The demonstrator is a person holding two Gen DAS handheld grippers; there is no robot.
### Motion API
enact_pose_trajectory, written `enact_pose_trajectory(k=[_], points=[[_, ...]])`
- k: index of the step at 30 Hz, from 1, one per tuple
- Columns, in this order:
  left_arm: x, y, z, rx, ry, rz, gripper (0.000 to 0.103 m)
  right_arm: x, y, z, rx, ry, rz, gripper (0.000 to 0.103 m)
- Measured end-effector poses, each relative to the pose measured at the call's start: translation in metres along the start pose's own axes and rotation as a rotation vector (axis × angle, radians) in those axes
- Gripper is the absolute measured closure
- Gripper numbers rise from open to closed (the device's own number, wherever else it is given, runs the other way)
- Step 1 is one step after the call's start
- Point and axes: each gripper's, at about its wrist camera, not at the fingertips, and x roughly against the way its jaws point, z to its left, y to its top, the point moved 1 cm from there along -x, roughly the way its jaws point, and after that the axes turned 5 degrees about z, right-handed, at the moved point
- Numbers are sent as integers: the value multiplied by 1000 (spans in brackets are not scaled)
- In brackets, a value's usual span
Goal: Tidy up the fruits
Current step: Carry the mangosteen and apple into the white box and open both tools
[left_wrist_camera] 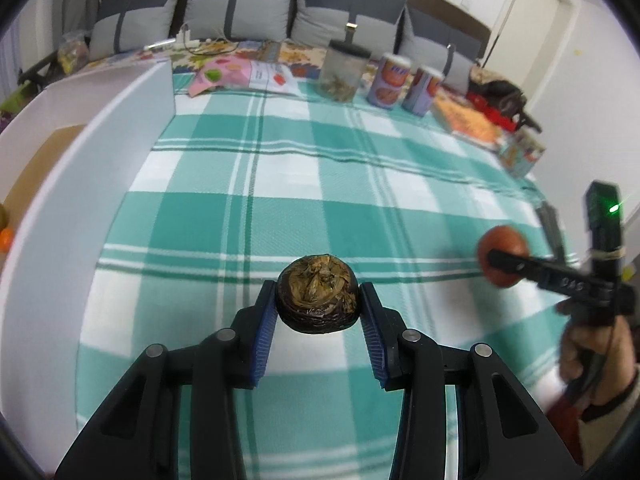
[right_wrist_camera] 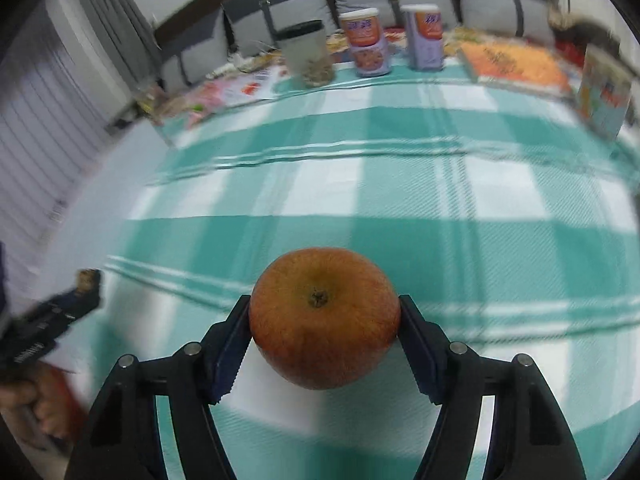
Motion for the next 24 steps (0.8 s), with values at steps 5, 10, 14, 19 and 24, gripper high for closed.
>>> enact_pose_trajectory(k=[5, 10, 14, 19, 24], points=[[63, -5, 19, 81, -92, -37, 62, 1, -11, 44, 25, 130, 55, 33], [147, 2, 86, 189, -52, -161, 62, 6, 4, 131, 144, 227, 49, 33], [179, 7, 166, 300, 69, -214, 62, 1, 27, 221, 284, 308, 51, 33], [138, 17, 236, 392, 158, -92, 62, -35, 60, 340, 445, 347, 66, 33], [70, 27, 272, 437, 204, 99, 61, -110, 84, 428, 601, 267, 172, 33]])
